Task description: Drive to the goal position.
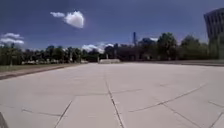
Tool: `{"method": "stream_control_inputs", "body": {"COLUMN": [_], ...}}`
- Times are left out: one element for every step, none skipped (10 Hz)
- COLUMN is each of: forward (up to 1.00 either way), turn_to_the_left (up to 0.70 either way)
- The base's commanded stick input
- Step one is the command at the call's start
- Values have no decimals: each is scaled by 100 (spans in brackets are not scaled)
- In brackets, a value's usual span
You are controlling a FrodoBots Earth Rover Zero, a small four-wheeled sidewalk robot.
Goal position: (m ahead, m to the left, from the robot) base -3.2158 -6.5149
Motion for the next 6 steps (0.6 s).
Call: {"method": "stream_control_inputs", "body": {"forward": [50, 50, 50, 50, 50, 50], "turn_to_the_left": [0, 0, 0, 0, 0, 0]}}
